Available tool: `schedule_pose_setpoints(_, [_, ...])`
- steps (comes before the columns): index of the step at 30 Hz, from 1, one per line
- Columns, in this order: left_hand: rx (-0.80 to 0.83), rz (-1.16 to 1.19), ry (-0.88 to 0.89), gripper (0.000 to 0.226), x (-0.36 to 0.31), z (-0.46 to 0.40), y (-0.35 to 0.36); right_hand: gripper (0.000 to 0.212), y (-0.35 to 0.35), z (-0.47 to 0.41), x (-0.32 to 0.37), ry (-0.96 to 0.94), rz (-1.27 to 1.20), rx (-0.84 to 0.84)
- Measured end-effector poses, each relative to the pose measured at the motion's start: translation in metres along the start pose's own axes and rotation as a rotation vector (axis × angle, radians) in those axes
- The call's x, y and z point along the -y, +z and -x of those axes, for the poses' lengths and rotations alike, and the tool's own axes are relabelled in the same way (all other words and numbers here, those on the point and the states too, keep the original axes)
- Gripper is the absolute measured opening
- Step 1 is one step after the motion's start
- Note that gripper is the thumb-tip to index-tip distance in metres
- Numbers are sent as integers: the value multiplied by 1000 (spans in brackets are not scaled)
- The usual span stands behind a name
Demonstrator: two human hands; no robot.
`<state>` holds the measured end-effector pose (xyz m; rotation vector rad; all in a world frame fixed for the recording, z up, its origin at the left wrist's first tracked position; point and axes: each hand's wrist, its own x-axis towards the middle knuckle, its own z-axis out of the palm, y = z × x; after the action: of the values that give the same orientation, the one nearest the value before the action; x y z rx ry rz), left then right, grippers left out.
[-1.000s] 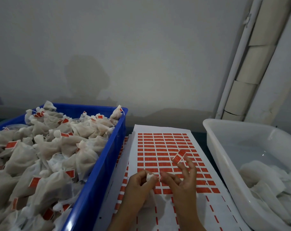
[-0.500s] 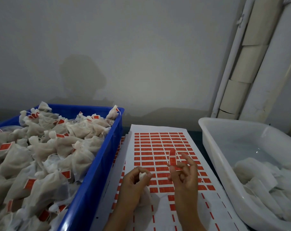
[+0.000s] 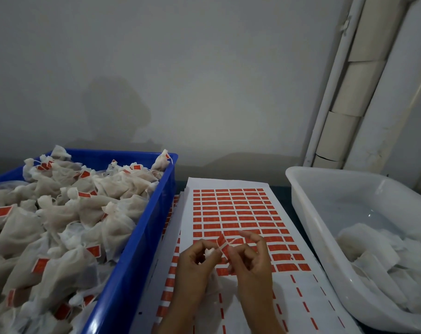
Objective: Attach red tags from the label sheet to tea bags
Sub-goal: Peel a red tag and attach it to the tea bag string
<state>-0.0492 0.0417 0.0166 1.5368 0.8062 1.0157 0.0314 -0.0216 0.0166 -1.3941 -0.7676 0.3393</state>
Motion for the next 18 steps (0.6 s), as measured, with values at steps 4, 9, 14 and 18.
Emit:
schedule_pose_setpoints(4, [5, -1, 8, 11, 1, -1, -1, 30, -2, -2, -3, 15, -17, -22])
schedule_pose_setpoints(9, [-3, -21, 10, 10, 2, -2, -1, 26, -4, -2, -4, 32, -9, -20])
schedule_pose_setpoints(14, [11, -15, 10, 9, 2, -1, -1, 25, -5, -3, -5, 37, 8, -23])
schedule_pose_setpoints(18, [11, -21, 5, 11, 2, -1, -1, 26, -5, -3, -5, 48, 27, -32])
